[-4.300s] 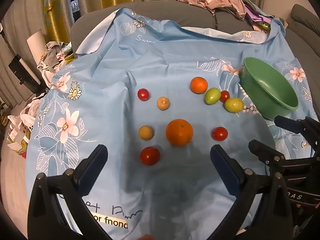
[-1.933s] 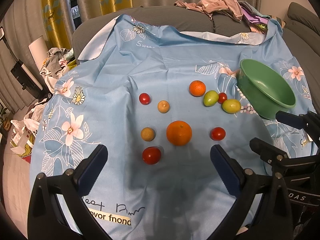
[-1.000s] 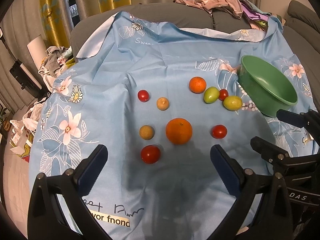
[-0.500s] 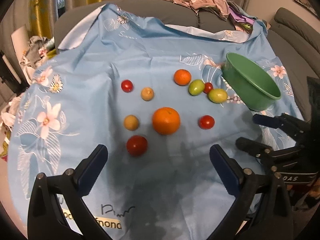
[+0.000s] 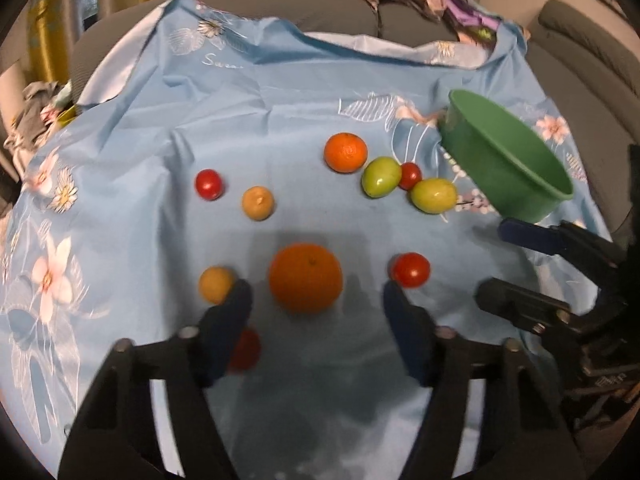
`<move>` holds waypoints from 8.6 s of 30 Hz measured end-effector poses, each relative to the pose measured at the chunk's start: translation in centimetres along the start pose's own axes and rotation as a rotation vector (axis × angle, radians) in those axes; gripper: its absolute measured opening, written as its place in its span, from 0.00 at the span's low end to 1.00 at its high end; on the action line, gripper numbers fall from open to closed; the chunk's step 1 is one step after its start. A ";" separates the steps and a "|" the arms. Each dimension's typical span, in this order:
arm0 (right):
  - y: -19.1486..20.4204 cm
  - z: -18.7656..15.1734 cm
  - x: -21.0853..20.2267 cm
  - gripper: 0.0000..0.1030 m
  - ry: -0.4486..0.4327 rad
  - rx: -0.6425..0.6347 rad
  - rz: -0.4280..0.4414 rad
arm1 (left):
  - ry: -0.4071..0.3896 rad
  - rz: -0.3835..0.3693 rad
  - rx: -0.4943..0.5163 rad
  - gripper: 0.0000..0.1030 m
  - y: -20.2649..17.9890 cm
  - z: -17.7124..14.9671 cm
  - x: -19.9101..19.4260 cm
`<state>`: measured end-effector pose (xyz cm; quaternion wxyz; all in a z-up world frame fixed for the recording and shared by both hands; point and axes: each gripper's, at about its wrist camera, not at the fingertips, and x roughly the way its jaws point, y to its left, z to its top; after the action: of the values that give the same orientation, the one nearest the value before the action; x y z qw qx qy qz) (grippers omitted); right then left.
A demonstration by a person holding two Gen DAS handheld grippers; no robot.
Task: Organize fruits
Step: 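Grasp the large orange with the left tool while the right tool grasps a small tangerine, then carry both oranges over the green bowl and open both tools to drop them, then withdraw both tools from the bowl back toward the remaining fruit, then grasp the yellow-green pear-like fruit with the right tool, then grasp the green fruit with the left tool while the right tool holds its fruit, then carry both fruits over the green bowl and open both tools to release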
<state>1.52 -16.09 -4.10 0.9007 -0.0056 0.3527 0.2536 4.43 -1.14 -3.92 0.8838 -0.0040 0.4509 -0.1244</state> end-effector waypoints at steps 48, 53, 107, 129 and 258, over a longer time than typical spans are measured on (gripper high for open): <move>-0.9 9.0 4.6 0.42 -0.014 0.013 -0.089 | -0.141 0.019 -0.087 0.45 4.4 3.6 -1.9; -2.0 8.2 -0.2 0.42 -0.110 0.048 -0.100 | -0.145 0.018 -0.034 0.45 1.2 4.3 -2.3; -14.6 2.2 -8.1 0.42 -0.204 0.287 -0.435 | -0.187 0.002 0.100 0.85 -11.6 10.6 1.3; -3.0 2.1 -4.2 0.43 -0.158 0.088 -0.077 | -0.079 0.150 -0.219 0.85 5.0 -4.2 -5.6; -11.7 1.0 -8.3 0.38 -0.303 0.280 -0.227 | -0.170 -0.142 0.285 0.33 -15.6 10.7 0.3</move>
<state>2.33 -29.89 -0.02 0.9581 0.1180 0.2422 0.0973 9.75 -17.45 4.02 0.8994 0.0791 0.3507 -0.2485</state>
